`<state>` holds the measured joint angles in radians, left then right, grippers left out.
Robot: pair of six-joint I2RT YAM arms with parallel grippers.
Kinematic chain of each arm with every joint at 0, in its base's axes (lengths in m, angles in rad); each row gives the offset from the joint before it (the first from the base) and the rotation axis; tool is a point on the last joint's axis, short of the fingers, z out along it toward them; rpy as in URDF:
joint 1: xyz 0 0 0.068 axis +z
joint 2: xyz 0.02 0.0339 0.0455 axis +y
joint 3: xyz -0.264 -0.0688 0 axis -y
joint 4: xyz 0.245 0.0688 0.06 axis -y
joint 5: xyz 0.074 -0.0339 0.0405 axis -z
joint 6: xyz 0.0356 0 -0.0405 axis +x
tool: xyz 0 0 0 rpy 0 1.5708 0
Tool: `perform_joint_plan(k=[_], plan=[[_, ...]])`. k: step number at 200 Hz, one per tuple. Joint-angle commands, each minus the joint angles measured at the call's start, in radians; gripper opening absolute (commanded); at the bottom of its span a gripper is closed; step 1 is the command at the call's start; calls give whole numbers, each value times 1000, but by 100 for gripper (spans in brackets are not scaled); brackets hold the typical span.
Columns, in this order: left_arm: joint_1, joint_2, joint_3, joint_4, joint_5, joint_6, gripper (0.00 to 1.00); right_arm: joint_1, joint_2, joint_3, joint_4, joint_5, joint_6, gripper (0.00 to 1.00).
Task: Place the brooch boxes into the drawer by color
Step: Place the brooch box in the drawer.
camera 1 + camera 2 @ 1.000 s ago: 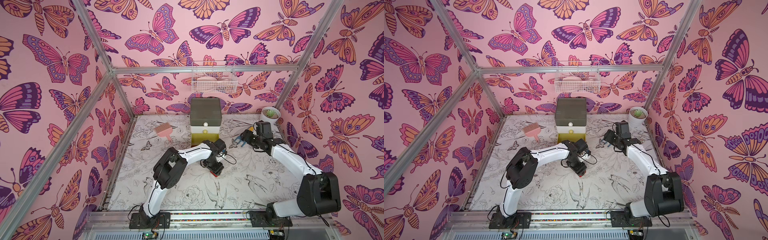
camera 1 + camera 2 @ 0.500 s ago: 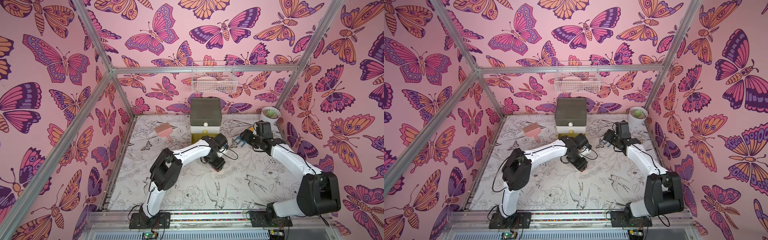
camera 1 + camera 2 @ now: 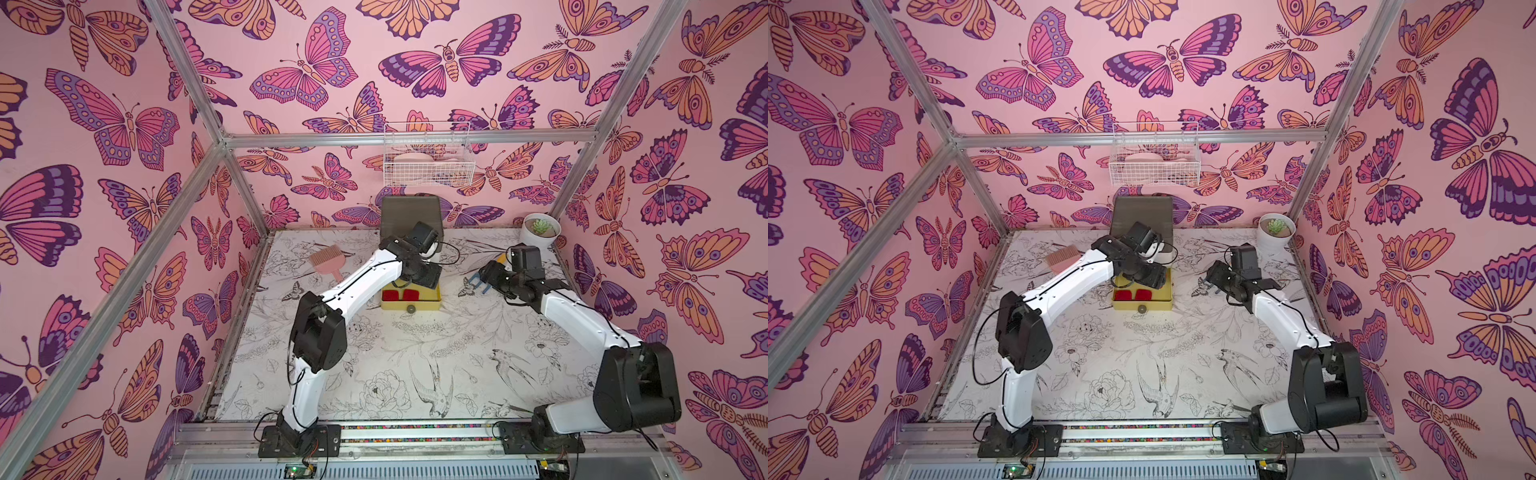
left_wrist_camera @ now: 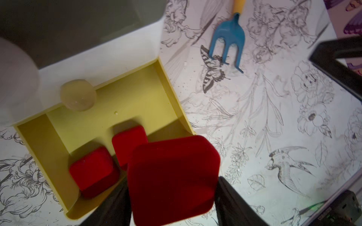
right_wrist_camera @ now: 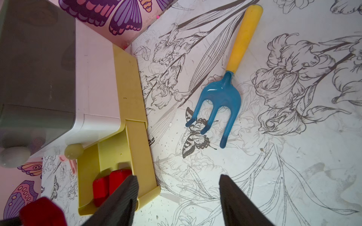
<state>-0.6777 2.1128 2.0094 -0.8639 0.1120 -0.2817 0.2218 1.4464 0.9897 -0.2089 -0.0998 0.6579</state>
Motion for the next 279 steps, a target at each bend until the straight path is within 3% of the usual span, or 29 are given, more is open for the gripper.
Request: perform_joint_plan(k=[1, 81, 279], plan=[[24, 67, 41, -21, 56, -95, 66, -7, 8, -10, 0, -8, 1, 71], [17, 140, 32, 49, 98, -201, 66, -13, -15, -41, 9, -10, 3, 71], [8, 191, -22, 67, 77, -168, 70, -13, -32, -86, 25, 2, 16, 71]])
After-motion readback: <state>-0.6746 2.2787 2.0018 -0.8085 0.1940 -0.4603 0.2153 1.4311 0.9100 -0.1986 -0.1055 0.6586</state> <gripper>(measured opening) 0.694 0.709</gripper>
